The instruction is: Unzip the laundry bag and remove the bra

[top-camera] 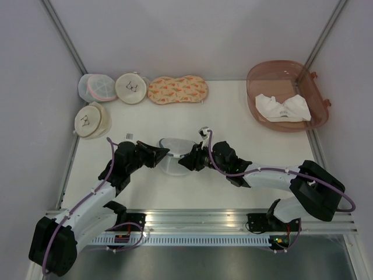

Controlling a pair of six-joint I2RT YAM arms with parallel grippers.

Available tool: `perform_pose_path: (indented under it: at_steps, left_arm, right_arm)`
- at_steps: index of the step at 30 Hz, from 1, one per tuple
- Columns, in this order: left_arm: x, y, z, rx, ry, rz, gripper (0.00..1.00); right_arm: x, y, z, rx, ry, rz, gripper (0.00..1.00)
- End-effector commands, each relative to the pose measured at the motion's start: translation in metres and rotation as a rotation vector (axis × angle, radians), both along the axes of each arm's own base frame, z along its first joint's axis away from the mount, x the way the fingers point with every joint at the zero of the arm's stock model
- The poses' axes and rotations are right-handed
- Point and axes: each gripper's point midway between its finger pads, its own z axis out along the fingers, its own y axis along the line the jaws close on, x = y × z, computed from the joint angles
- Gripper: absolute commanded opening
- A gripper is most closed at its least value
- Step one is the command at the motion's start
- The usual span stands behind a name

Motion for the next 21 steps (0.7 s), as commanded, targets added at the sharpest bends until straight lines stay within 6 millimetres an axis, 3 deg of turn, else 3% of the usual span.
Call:
perform_pose_path:
  at_steps: [1, 8, 15, 21]
  left_arm:
    - [-0.001, -0.005, 0.006, -0.018, -0.023, -0.029, 0.02]
    - [-0.001, -0.005, 0.004, -0.018, -0.02, -0.031, 0.02]
    - [-0.001, -0.006, 0.005, -0.021, -0.021, -0.033, 0.02]
    - [-0.002, -0.005, 0.004, -0.02, -0.022, -0.032, 0.02]
  right_arm:
    - [0.008, 0.005, 0.041, 0.079, -0.091, -0.001, 0.36]
    - [0.006, -0.005, 0.048, 0.052, -0.112, -0.019, 0.27]
    - [0.007, -0.009, 0.039, 0.02, -0.107, -0.029, 0.03]
    - [0.006, -0.008, 0.031, -0.007, -0.092, -0.019, 0.0]
